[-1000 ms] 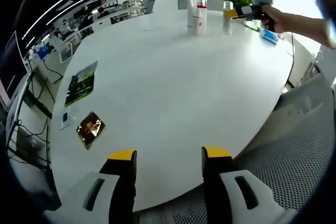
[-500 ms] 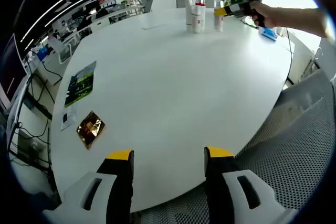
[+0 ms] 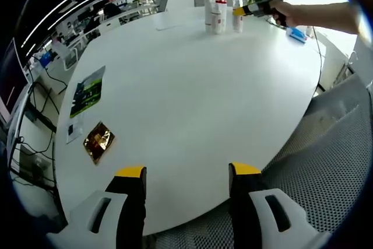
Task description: Arrange the skincare products in the storage area until every visible bottle or jar stands upright without overlapping.
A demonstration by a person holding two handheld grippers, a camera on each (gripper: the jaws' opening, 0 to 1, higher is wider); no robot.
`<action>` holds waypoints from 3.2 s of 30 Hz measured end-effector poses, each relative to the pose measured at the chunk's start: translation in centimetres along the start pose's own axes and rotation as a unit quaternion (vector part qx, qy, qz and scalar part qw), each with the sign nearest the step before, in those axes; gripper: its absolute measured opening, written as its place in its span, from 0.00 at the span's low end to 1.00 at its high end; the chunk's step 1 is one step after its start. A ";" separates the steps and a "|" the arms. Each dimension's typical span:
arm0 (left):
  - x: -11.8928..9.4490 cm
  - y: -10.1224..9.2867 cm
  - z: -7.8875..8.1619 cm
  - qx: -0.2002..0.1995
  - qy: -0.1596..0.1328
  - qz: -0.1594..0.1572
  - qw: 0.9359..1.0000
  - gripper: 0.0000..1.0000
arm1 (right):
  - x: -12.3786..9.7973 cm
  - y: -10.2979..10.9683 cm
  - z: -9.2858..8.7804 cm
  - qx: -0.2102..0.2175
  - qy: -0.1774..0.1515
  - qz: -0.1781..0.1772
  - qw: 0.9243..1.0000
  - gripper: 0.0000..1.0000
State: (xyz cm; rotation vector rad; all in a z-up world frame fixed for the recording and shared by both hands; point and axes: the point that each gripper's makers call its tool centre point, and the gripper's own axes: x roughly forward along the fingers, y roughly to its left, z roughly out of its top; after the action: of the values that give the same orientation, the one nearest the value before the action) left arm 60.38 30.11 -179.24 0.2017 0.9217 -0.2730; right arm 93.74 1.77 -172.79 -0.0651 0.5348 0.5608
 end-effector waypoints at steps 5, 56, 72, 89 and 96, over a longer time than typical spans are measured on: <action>0.0 0.0 -0.1 -0.001 0.001 -0.001 1.000 0.53 | 0.8 -0.5 -0.1 -0.009 0.000 -0.008 1.000 0.16; 0.1 0.9 -1.1 0.006 0.009 0.004 1.000 0.46 | 3.6 -1.1 0.3 -0.080 -0.040 -0.065 0.994 0.17; 0.1 0.9 -1.3 0.006 0.013 0.002 1.000 0.45 | 3.9 -1.4 0.3 -0.085 -0.029 -0.072 0.993 0.17; 0.2 1.0 -1.7 0.006 0.024 0.005 1.000 0.45 | 4.4 -2.1 0.7 -0.073 -0.029 -0.080 0.994 0.17; 0.2 1.1 -1.8 0.006 0.025 0.006 1.000 0.45 | 4.4 -2.2 0.7 -0.071 -0.028 -0.084 0.994 0.17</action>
State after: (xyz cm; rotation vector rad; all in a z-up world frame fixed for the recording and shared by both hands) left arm 59.51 31.62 -180.39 0.2261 0.9679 -0.2629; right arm 98.40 2.17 -174.55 -0.2273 0.4289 0.4347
